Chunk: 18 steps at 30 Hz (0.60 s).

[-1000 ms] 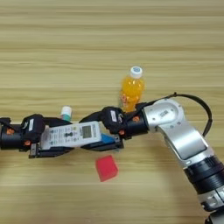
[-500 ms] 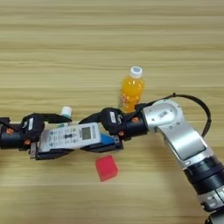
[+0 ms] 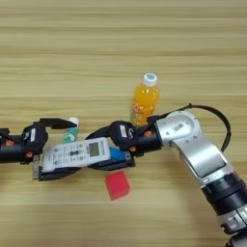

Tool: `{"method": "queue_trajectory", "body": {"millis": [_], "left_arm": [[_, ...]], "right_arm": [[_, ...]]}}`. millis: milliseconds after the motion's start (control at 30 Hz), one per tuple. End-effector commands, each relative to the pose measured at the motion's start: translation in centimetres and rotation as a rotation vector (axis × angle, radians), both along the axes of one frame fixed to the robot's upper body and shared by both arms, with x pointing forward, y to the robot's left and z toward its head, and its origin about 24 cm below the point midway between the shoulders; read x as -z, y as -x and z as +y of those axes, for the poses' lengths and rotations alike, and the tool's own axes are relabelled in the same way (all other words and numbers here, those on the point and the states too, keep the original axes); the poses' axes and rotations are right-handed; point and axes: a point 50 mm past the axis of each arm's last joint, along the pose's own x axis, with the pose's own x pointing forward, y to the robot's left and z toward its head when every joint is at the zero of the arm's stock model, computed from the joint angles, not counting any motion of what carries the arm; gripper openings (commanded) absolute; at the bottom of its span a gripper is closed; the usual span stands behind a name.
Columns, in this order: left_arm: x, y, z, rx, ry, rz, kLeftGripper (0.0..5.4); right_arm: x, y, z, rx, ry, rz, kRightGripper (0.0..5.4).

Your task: Move the objects on the table

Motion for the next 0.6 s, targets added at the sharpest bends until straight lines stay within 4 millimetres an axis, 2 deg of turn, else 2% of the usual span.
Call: {"method": "queue_trajectory", "body": {"millis": [33,267,600], "left_arm": [[-0.7,0.0,0.2,0.007,0.003,-0.031,5.4],[-0.6,0.0,0.2,0.012,0.01,-0.026,5.4],[-0.6,-0.2,0.3,0.005,0.013,-0.029,5.4]], "right_arm": [[0.1,-0.5,-0.3,0.022,-0.005,0.002,2.91],[0.3,-1.5,-1.6,0.096,-0.016,0.006,2.91],[0.0,-1.9,-5.1,0.242,-0.053,-0.01,2.91]]}}
